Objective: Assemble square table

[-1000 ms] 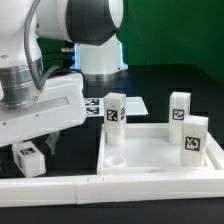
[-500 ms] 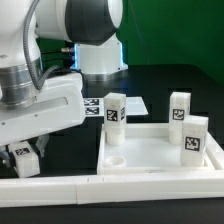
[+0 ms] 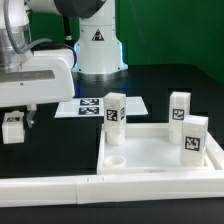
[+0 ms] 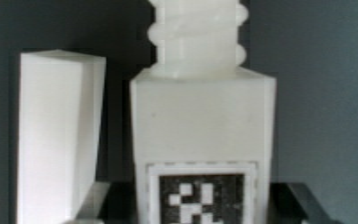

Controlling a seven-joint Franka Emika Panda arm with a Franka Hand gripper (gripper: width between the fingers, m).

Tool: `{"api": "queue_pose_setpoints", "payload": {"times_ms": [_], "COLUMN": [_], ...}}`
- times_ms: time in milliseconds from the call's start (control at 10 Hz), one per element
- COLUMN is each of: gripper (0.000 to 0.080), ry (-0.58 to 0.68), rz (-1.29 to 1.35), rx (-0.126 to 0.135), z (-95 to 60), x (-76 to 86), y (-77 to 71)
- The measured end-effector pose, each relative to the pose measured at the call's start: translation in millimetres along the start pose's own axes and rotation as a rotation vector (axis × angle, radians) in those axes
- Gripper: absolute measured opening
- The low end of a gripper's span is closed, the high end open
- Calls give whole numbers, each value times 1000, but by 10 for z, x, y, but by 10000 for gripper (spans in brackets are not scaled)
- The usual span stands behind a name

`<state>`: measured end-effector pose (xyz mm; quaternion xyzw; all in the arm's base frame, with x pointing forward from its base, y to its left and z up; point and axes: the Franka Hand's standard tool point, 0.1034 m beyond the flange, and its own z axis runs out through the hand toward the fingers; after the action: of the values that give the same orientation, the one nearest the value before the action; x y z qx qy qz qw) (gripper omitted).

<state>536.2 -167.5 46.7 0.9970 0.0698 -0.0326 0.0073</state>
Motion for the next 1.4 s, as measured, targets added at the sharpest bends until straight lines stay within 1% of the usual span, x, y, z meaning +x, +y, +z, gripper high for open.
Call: {"api": "queue_pose_setpoints", "payload": {"times_ms": [100, 200, 300, 400, 500, 600, 1000, 1100, 1200, 1300, 1400], "gripper": [282, 282, 283, 284, 284, 284, 284, 284, 284, 284, 284], "ry": [-2, -11, -40, -113, -135, -126, -130, -130, -134, -148, -170], "rz": [0, 60, 163, 233, 226, 236, 237, 240, 255, 275, 298], "rx": [0, 5, 15, 38, 60, 53, 53, 56, 62, 72, 83], "z": [10, 21, 67, 178, 205, 205, 221, 207, 139, 100, 126], "x": [-5, -2, 22, 34, 100, 114, 97, 68, -72, -310, -573], "y": [-3, -26, -119, -388, -499, -452, -444, -429, -383, -361, -382]}}
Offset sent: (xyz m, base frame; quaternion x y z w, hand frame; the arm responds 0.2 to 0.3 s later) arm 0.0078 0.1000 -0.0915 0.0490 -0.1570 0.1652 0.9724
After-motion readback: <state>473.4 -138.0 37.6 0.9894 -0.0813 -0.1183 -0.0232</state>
